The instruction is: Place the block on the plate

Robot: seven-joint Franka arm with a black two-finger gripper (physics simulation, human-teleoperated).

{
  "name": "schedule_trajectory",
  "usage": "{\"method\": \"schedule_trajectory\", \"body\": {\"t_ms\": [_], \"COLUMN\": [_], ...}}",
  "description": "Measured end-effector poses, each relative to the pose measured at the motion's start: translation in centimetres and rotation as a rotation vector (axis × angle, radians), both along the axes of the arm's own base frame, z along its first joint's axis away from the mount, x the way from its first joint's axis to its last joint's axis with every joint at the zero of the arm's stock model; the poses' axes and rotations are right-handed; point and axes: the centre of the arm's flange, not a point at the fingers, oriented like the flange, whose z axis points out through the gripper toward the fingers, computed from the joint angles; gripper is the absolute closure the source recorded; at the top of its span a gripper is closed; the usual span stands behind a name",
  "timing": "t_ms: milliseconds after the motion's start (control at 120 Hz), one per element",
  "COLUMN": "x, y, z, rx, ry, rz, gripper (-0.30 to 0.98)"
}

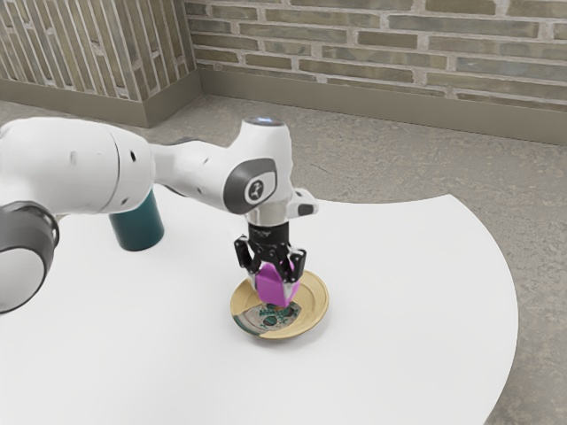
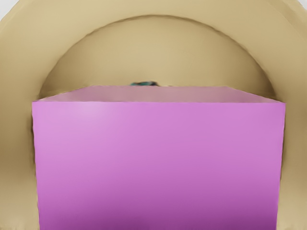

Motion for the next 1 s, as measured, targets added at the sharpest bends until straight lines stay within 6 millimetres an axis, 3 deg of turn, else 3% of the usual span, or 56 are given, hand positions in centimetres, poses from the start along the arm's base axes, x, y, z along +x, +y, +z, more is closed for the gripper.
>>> {"method": "schedule_trajectory", "body": {"t_ms": [125,275,575,808,1000], "x": [-0.4,-0.2,0.2,0.0,-1.5], "y": [-0.7,-0.6,-0.2,0.3,1.3], "z": [-0.7,-0.6,1.9,8.3,13.8], "rx": [0.0,0.002,0.032,0.033,0.021], "ry": [0.011,0.007,-0.029,-0.078,-0.092], "rz": [0.01,0.025,0.017,0.006,0.006], "gripper": [0.35,0.18,0.04,0.01,0.01]}}
